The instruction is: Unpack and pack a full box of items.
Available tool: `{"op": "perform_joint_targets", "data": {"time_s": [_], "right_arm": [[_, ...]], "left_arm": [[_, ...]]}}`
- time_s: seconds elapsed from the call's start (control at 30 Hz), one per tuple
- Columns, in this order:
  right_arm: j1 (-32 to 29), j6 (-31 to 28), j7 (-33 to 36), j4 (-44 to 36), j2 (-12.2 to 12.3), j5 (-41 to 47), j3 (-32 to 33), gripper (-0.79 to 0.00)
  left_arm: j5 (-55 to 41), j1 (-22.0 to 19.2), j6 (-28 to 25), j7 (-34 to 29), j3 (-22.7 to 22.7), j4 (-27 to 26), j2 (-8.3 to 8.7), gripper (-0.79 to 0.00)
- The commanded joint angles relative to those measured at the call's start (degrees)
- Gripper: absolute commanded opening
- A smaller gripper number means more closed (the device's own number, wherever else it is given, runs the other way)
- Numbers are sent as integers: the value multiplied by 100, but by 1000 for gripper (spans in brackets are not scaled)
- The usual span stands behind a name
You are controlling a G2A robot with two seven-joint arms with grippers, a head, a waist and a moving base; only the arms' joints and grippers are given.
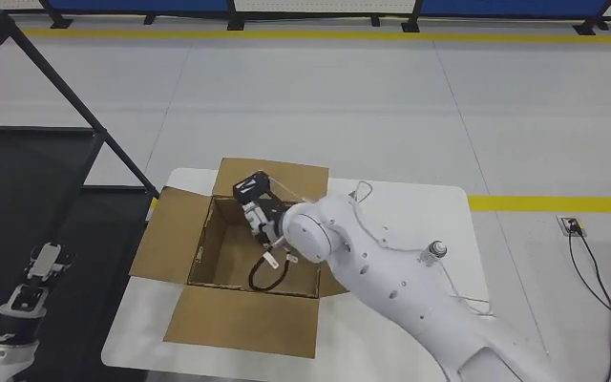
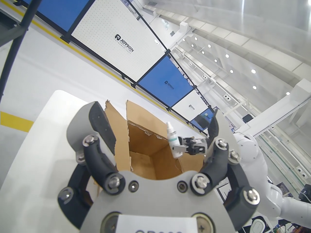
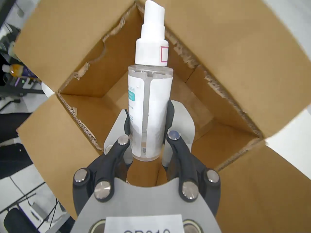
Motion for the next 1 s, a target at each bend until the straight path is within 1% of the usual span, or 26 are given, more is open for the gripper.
{"op": "perform_joint_targets", "data": {"time_s": [0.0,0.1,0.17,0.33,0.4,0.47,0.5,0.53,0.67,0.77,0.97], "right_arm": [[215,-180,18,832,-283,299,-365,-785],[411,-204,-1,1661,-655,412,-752,-785],[495,-106,-59,2143,-902,401,-966,-785],[585,-48,-145,3246,-1450,464,-1275,-785],[588,-148,-183,3617,-1628,575,-1296,-776],[598,-224,-329,3953,-1771,641,-1295,-526],[601,-313,-359,4097,-1832,673,-1293,-453],[623,-342,-410,4226,-1886,689,-1286,-416],[713,-500,-587,4595,-2041,793,-1214,-357],[781,-576,-673,4761,-2114,821,-1169,-382],[905,-763,-891,4865,-2190,875,-1061,-379]], "left_arm": [[-32,19,7,4,-39,22,-5,0],[-32,19,7,4,-39,22,-5,0],[-32,19,7,4,-39,22,-5,0],[-32,19,7,4,-39,22,-5,0],[-32,19,7,4,-39,22,-5,0],[-32,19,7,4,-39,22,-5,0],[-32,19,7,4,-39,22,-5,0],[-32,19,7,4,-39,22,-5,0],[-32,19,7,4,-39,22,-5,0],[-32,19,7,4,-39,22,-5,0],[-32,19,7,4,-39,22,-5,0]]}}
